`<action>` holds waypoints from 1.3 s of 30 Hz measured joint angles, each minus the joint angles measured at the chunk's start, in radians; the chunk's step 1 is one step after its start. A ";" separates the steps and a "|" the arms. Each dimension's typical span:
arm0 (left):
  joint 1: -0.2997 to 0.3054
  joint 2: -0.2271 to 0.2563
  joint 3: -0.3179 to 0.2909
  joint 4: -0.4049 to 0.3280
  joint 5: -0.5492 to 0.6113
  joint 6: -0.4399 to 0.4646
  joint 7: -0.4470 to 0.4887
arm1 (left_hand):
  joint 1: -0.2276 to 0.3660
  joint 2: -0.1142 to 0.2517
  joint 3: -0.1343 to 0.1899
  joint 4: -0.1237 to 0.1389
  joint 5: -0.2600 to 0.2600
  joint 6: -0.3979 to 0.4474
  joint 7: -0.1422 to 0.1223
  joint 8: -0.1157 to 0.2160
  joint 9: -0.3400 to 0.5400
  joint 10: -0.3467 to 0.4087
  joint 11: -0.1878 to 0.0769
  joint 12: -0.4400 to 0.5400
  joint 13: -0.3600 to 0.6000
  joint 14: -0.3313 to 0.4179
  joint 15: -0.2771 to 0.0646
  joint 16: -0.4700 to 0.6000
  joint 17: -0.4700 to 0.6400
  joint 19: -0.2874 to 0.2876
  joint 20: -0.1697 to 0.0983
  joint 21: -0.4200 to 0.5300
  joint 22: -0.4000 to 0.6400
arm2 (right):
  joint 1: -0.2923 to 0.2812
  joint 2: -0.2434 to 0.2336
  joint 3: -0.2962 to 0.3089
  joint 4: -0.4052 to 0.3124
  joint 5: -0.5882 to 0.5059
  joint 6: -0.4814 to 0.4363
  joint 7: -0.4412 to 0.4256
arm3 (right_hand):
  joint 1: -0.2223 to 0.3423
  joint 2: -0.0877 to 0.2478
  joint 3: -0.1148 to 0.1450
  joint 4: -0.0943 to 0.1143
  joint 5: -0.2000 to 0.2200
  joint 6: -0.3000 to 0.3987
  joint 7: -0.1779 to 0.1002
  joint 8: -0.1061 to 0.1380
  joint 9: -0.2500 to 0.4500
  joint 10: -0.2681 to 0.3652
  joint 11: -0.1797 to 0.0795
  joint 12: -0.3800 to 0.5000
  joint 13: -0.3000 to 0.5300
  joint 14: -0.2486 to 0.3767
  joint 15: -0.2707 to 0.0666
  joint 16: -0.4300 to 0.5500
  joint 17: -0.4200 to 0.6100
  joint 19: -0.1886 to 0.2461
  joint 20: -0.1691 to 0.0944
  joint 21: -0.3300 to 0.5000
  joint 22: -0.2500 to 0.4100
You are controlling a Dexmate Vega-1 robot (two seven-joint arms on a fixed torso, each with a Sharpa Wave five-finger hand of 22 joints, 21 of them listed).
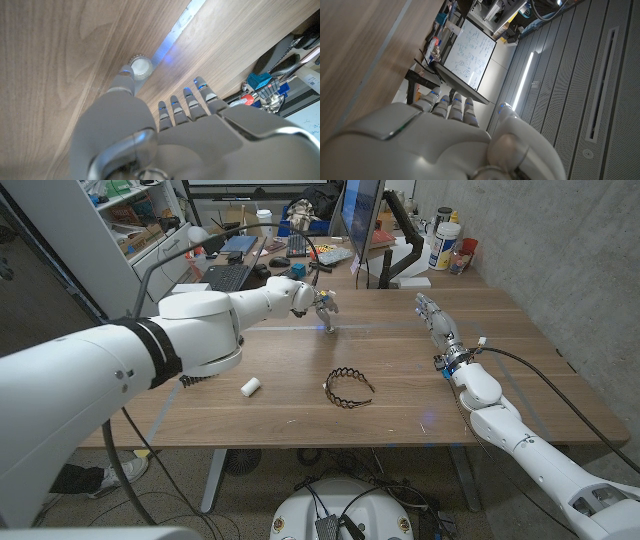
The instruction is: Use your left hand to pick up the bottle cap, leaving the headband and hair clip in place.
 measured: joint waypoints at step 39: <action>0.040 -0.028 0.000 0.000 -0.026 0.028 0.006 | 0.015 -0.004 -0.016 0.000 0.004 0.058 -0.015 0.017 0.000 0.072 -0.010 0.032 0.009 0.073 -0.004 0.014 0.005 0.070 -0.021 0.033 0.000 | 0.006 0.001 -0.002 0.010 -0.010 0.002 -0.008 | 0.000 0.000 0.000 0.000 0.000 0.021 -0.020 0.000 0.000 0.021 -0.021 0.000 0.000 0.009 -0.009 0.000 0.000 -0.003 -0.003 0.000 0.000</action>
